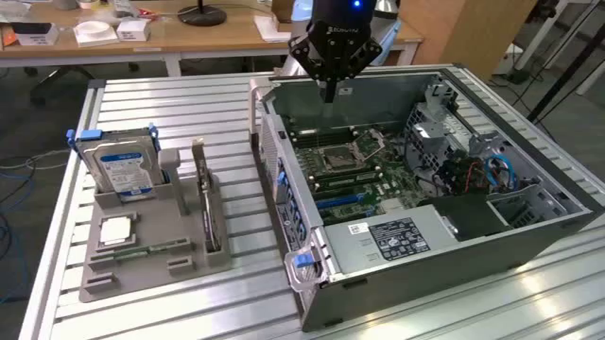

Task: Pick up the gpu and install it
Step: 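Reach for the gpu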

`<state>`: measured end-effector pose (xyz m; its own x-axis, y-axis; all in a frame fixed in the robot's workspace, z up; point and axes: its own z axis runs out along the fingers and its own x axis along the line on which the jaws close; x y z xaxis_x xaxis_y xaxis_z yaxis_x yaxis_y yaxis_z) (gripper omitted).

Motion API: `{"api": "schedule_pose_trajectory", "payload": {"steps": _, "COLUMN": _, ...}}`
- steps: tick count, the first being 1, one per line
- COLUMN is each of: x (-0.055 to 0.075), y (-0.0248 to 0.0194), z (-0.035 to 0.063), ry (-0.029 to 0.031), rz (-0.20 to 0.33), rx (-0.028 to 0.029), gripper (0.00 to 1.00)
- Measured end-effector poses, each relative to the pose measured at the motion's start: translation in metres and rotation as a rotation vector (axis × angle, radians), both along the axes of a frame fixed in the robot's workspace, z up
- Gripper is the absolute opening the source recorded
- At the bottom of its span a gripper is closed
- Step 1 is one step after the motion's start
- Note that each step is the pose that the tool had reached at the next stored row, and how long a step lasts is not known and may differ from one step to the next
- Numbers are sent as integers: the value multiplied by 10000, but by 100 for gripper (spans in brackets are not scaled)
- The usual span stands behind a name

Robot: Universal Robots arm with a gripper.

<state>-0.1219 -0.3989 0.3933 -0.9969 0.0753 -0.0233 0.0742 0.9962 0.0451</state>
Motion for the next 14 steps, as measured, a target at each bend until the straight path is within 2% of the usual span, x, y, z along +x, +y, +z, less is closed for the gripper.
{"api": "schedule_pose_trajectory", "payload": {"steps": 14, "x": -1, "y": 0, "z": 0, "ry": 1, "rz": 2, "rx": -10, "gripper": 11}}
